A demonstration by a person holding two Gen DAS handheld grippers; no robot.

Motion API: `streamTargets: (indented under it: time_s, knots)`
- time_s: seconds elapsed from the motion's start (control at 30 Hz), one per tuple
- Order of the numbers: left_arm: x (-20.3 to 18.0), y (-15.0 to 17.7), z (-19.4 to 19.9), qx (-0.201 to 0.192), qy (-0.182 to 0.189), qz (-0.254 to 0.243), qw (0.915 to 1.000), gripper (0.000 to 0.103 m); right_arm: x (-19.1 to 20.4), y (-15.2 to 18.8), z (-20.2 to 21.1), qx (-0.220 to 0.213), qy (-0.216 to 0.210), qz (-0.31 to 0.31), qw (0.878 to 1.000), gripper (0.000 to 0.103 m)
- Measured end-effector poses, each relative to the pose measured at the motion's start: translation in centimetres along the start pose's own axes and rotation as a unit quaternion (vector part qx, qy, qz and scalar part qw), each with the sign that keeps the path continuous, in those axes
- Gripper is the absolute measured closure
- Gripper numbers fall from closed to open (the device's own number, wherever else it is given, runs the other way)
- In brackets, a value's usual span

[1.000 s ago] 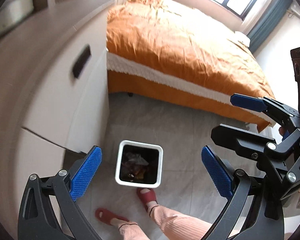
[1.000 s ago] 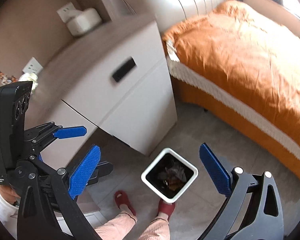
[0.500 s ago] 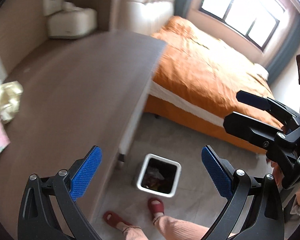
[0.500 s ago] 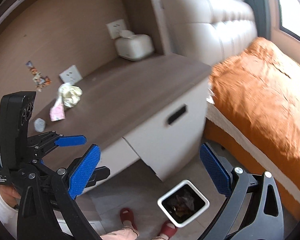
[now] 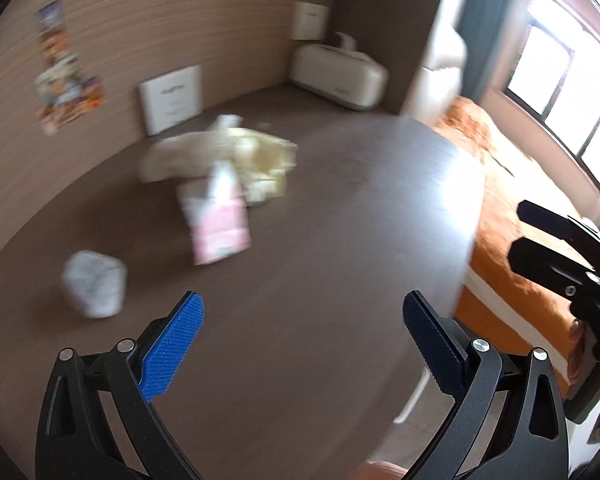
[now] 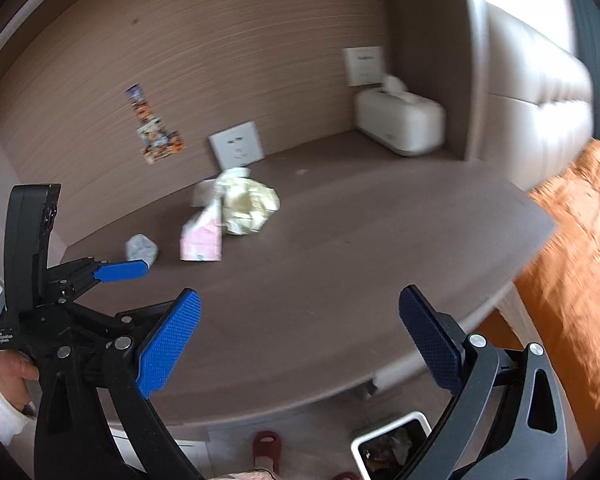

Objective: Collect trash
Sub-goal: 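Move both open grippers back to the desk trash, then grasp grey cloth with left gripper while right grasps pink tissue pack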

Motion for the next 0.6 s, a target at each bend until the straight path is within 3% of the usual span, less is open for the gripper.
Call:
streamTargets:
  time_s: [0.23,0.47,0.6]
  knots:
    - [7.6,-0.1,0.6,-0.004,-0.050,0.023,0.9985,0.005,4.6,-1.2,-4.2,0.010,-0.040,0.017,0.999,0.004]
    - [13.7,0.1,-1.0,0.007,-0.060,0.041,0.9973,0.005,8.0,-1.4,-9.4,0.032,-0.068,0.010,0.997,0.004]
    - [15.3,0.4,-2.0,0.017,-0.049,0.042,0.9978,0.005,8.8,-0.9,-12.4,0.054,-0.072,-0.007,0.996,0.004]
Point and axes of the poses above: each gripper's, at about its wrist camera, not at the fingertips, and z roughly against the way its jaws point, x to its left, y to its underside, the point moved 2 cm from there along -z, roughly the way its jaws point, and after that the axes turned 15 degrees about -x, right-handed, at the moved point
